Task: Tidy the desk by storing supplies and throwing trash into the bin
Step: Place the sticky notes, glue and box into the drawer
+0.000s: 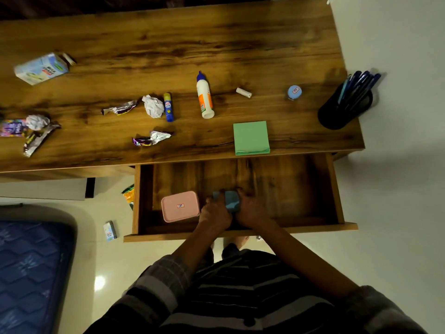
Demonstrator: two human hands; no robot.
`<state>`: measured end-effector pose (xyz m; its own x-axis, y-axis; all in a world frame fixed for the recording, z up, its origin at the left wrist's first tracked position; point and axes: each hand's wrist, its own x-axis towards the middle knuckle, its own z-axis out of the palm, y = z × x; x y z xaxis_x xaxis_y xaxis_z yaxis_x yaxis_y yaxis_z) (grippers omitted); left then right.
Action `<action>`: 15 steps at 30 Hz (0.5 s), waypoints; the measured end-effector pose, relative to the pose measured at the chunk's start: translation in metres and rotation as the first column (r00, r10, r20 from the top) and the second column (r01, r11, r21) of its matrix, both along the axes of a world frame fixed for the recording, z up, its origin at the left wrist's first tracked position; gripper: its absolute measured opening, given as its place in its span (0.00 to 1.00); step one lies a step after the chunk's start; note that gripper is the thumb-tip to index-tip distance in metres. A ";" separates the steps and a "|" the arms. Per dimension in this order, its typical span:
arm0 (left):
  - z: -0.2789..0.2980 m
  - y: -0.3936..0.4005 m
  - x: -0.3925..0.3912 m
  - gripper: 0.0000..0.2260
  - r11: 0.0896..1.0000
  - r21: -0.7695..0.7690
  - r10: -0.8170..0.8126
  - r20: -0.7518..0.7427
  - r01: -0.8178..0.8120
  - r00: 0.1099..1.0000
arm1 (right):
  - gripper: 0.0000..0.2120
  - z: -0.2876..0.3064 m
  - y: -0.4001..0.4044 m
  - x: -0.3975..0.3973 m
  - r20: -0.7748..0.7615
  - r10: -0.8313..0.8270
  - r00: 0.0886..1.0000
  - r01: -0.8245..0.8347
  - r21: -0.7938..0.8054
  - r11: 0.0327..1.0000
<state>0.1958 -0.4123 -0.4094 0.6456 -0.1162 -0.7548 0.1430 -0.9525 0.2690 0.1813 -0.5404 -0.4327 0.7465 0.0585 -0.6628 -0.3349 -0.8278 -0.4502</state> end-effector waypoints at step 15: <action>0.055 -0.016 0.028 0.15 0.917 -0.394 0.259 0.480 -0.058 0.838 | 0.11 0.087 -0.057 0.032 0.498 -0.396 0.772 0.411 0.085 0.908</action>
